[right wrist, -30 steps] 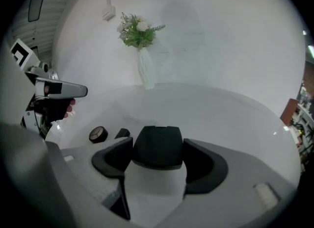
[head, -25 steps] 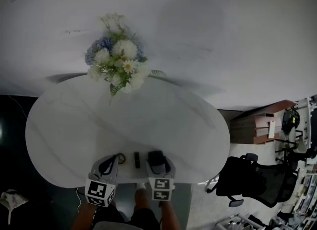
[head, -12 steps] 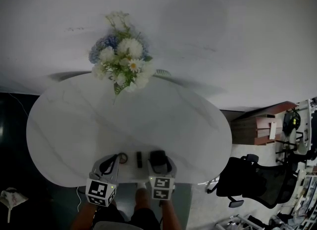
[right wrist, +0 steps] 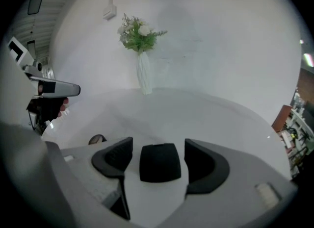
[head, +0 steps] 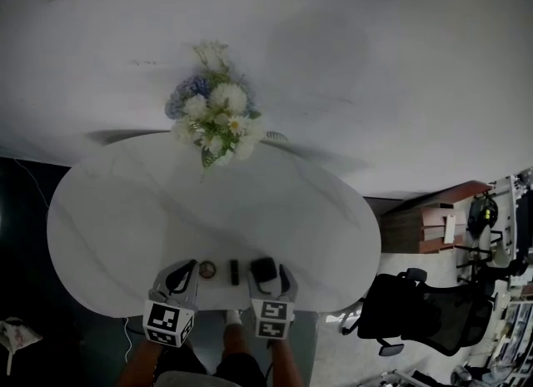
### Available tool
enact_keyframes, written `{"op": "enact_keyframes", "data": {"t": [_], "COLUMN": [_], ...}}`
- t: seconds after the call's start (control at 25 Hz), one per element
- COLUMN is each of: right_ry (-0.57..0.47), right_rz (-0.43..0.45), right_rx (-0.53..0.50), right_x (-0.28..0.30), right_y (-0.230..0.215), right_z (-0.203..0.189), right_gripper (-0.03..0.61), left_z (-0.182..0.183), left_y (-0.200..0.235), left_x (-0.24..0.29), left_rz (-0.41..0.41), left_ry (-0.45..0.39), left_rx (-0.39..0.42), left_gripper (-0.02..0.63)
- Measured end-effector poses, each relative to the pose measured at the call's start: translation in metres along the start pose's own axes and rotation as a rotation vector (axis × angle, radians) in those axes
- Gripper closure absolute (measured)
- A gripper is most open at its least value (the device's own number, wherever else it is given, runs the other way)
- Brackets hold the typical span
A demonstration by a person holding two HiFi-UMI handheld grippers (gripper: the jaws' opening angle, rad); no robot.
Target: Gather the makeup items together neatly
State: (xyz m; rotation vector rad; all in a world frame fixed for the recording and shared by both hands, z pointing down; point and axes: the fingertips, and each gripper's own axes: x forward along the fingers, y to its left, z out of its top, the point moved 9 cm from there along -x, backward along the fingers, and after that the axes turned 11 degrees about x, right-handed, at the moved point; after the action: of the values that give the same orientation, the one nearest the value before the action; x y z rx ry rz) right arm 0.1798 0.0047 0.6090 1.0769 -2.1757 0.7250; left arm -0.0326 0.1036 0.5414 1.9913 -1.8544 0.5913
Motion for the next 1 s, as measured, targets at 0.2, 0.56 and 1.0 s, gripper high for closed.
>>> {"op": "enact_keyframes", "data": {"t": [0.2, 0.56, 1.0], "right_ry": [-0.101, -0.376, -0.542], "right_rz": [0.012, 0.079, 0.059], "right_rx": [-0.013, -0.069, -0.141], "right_x": [-0.019, -0.075, -0.129], "right_y": [0.012, 0.049, 0.073], "right_z": [0.036, 0.112, 0.151], "right_gripper": [0.253, 0.255, 0.528], "left_z": [0.028, 0.089, 0.132], "left_y": [0.01, 0.035, 0.048], "left_x": [-0.013, -0.055, -0.086], "left_rz": [0.019, 0.067, 0.07], "left_ry": [-0.066, -0.209, -0.326], "left_rx": [0.022, 0.091, 0.149], "left_gripper": [0.603, 0.603, 0.603]}}
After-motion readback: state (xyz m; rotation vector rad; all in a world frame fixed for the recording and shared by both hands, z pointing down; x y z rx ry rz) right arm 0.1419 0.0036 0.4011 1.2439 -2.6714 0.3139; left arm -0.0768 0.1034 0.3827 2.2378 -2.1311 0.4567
